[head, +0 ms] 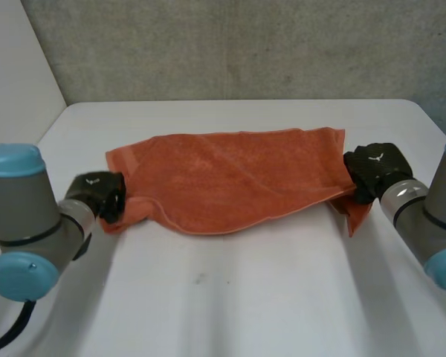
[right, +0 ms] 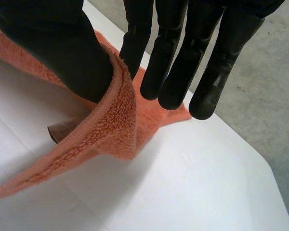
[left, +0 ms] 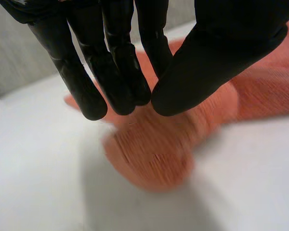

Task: Fold the laundry

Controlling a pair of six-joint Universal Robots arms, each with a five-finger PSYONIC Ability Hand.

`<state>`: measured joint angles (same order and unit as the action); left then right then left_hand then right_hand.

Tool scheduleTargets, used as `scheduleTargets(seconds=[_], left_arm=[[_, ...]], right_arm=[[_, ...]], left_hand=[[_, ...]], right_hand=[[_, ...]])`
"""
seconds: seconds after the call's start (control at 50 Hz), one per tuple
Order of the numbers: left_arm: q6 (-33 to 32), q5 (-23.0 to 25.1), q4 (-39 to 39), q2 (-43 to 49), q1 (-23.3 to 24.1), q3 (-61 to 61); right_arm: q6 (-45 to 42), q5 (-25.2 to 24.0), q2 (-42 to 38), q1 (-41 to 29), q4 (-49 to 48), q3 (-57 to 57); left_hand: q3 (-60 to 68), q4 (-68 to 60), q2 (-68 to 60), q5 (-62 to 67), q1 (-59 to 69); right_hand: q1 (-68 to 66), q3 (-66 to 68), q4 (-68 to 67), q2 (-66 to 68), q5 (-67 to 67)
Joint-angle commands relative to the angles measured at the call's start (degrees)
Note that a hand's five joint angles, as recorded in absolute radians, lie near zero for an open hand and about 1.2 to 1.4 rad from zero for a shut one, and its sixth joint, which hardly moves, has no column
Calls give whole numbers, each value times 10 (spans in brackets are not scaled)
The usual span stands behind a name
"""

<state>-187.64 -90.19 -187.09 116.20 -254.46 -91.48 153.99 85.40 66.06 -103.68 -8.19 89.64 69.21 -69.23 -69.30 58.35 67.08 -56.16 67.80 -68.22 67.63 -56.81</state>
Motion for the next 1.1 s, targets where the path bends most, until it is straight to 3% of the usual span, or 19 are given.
scheduleTargets(seconds=[0.02, 0.14, 0.16, 0.18, 0.22, 0.34, 0.38, 0.48, 0.62, 0.78, 0.82, 0.84, 0.86, 0.88, 0.9, 0.98, 1.1], left_arm=[[-1, 1, 1, -104, -15, -4], [-1, 14, 1, -132, -38, -31], [-1, 21, 1, -132, -38, -45], [-1, 21, 1, -132, -38, -45], [1, 30, 1, -128, -34, -56], [8, 34, 0, -112, -22, -63], [11, 32, -6, -82, 13, -56], [16, 27, -9, -33, 39, -35], [15, 26, -13, 22, 53, -16], [13, 10, -20, 64, 55, 14], [11, -14, -28, 67, 55, 17], [11, -14, -28, 67, 55, 17], [11, -27, -38, 67, 55, 15], [11, -27, -38, 67, 55, 15], [9, -40, -49, 63, 53, 11], [7, -64, -72, 18, 49, -13], [3, -60, -71, -76, 44, -61]], right_arm=[[-15, -10, 67, 23, 89, -28], [-12, -63, 87, 30, 121, -18], [-12, -63, 87, 30, 121, -17], [-10, -72, 86, 29, 121, -11], [-10, -76, 86, 27, 121, -6], [-12, -74, 56, 22, 107, -1], [-12, -74, 50, 22, 103, -3], [-11, -74, 42, 25, 101, -4], [-11, -74, 35, 25, 89, 3], [-12, -74, 21, 26, 88, 2], [-12, -74, 21, 25, 88, 2], [-12, -74, 20, 26, 88, 1], [-12, -74, 20, 26, 88, 1], [-13, -74, 20, 26, 88, 1], [-14, -73, 20, 27, 88, 0], [-16, -70, 21, 29, 89, -2], [-21, -67, 34, 31, 113, -12]], left_hand=[[108, -108, -107, 116, 129], [108, -108, -107, 116, 129], [-123, 124, 124, -115, -102], [-126, 126, 127, -117, -104], [-592, 592, 593, -584, -571], [-592, 592, 593, -584, -571], [-592, 592, 593, -583, -570], [-575, 575, 576, -566, -554], [-518, 518, 519, -509, -496], [-317, 318, 318, -309, -296], [-177, 177, 178, -168, -156], [-176, 176, 177, -168, -155], [-51, 51, 52, -43, -30], [-50, 50, 51, -41, -29], [106, -106, -105, 115, 128], [108, -108, -107, 116, 129], [108, -108, -107, 116, 129]], right_hand=[[-238, 122, -118, 124, -132], [-238, 122, -118, 124, -132], [-238, 122, -118, 124, -132], [-238, 122, -118, 124, -132], [-238, 122, -118, 124, -132], [-238, 122, -118, 124, -132], [-238, 122, -118, 124, -132], [-238, 122, -118, 124, -132], [-238, 122, -118, 124, -132], [-238, 122, -118, 124, -132], [-238, 122, -118, 124, -132], [-238, 122, -118, 124, -132], [-238, 122, -118, 124, -132], [-238, 122, -118, 124, -132], [-238, 122, -118, 124, -132], [-238, 122, -118, 124, -132], [-238, 122, -118, 124, -132]])
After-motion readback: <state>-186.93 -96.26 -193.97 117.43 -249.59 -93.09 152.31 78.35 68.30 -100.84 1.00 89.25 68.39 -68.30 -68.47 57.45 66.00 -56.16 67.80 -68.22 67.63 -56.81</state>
